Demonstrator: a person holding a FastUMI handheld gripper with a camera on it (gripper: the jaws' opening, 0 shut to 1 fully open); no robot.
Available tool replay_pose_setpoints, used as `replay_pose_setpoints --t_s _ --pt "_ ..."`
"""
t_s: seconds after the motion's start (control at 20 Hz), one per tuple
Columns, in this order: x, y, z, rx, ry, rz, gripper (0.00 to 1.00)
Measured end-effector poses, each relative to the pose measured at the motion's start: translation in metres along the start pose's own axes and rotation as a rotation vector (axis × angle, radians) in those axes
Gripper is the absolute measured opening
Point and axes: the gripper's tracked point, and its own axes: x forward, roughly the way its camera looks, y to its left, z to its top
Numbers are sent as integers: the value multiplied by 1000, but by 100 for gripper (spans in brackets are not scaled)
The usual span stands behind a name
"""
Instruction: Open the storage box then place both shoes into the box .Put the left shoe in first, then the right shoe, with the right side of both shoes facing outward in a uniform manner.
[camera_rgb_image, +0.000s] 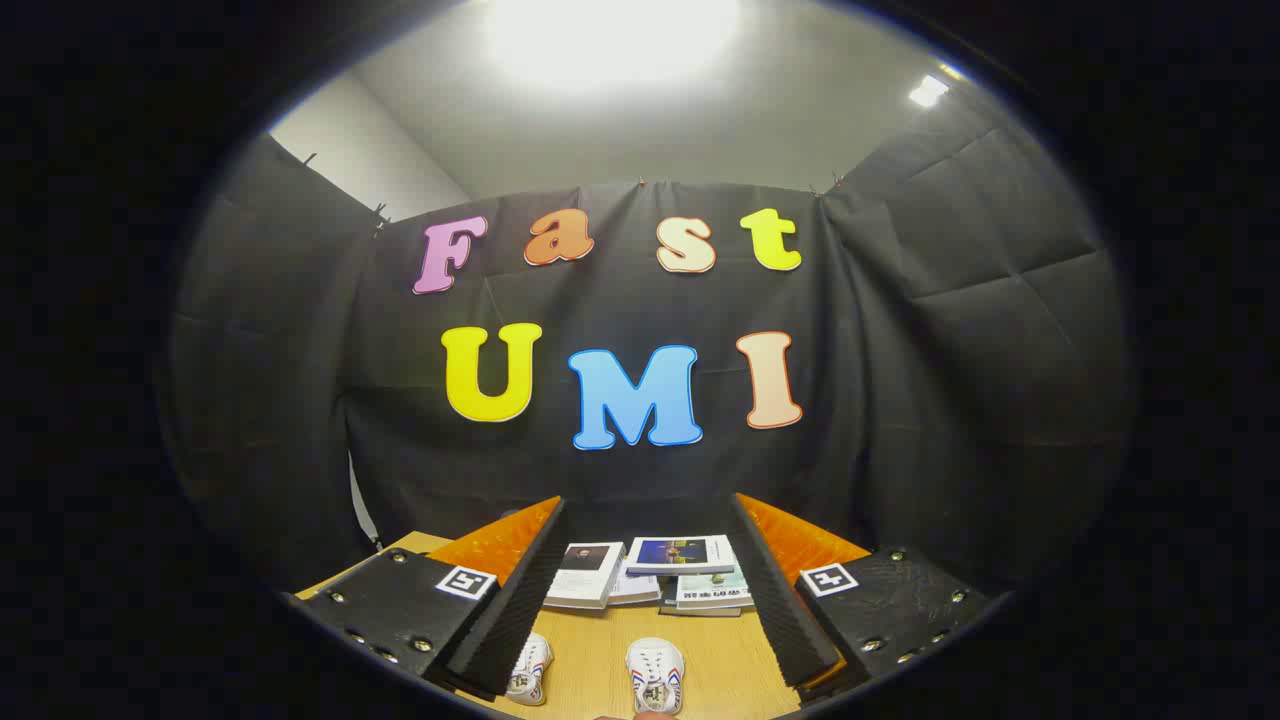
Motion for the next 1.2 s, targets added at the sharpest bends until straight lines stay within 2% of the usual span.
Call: replay_pose_setpoints --t_s 0.45,1.2 --pt "12 -2 -4 -20 4 -2 95" --pt "29 15 -27 -22 48 63 95"
